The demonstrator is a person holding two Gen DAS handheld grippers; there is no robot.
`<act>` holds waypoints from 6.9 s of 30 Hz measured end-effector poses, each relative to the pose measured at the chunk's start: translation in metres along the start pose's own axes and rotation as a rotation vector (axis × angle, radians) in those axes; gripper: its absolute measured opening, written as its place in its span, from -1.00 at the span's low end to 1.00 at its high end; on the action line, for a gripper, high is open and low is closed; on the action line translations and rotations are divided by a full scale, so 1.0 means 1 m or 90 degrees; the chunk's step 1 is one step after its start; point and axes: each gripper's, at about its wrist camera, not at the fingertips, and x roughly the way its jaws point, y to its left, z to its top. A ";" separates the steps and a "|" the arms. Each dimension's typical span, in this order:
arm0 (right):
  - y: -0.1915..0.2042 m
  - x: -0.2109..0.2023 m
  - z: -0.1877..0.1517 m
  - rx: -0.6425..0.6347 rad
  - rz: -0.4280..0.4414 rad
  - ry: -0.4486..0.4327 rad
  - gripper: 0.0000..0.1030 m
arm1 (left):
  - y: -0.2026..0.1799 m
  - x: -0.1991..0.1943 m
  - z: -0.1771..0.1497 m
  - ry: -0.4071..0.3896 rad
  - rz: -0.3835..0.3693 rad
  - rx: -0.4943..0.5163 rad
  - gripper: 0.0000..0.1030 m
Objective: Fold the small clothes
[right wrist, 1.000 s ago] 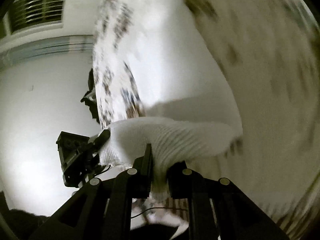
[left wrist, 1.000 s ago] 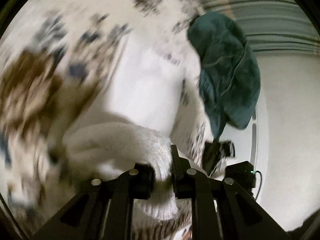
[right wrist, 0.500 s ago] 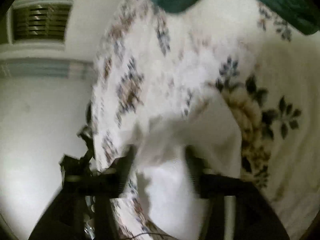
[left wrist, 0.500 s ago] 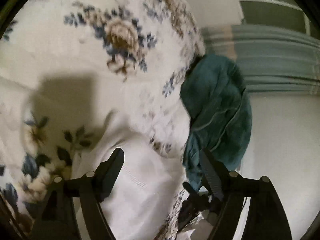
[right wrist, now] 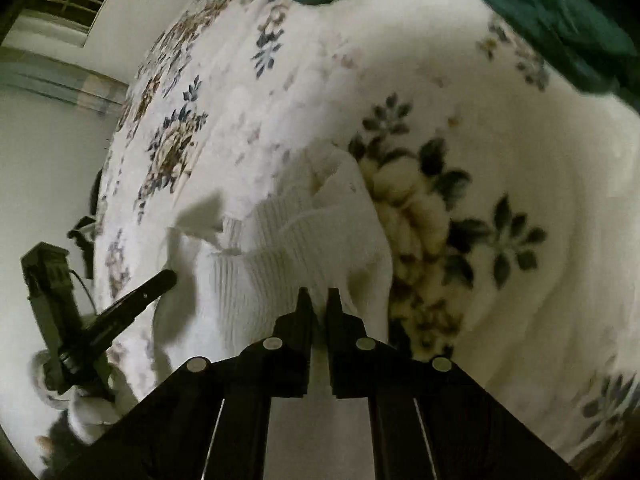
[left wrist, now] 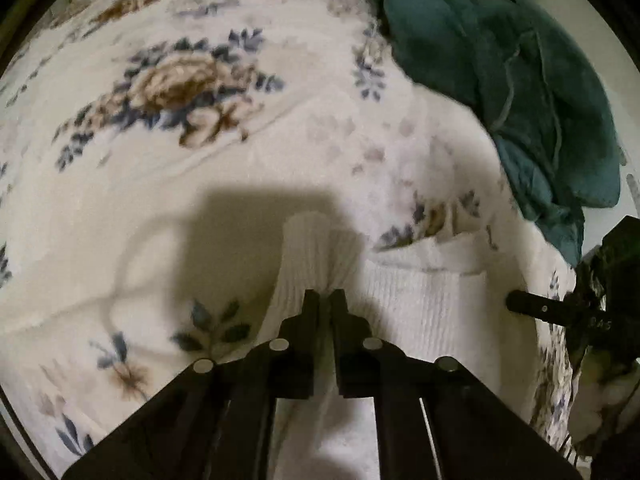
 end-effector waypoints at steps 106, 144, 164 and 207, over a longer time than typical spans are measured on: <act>-0.058 -0.047 -0.193 0.025 -0.221 0.117 -0.14 | 0.008 -0.106 -0.125 0.033 0.239 -0.127 0.87; 0.031 -0.011 0.025 -0.031 -0.092 -0.071 -0.95 | 0.069 -0.012 0.019 -0.015 0.122 -0.162 -0.93; -0.048 0.030 -0.025 0.039 0.111 0.114 0.72 | 0.110 -0.008 -0.088 0.098 -0.203 -0.332 0.44; 0.083 0.113 0.189 -0.025 0.088 0.068 0.32 | 0.129 0.064 0.163 0.049 -0.042 -0.128 -0.08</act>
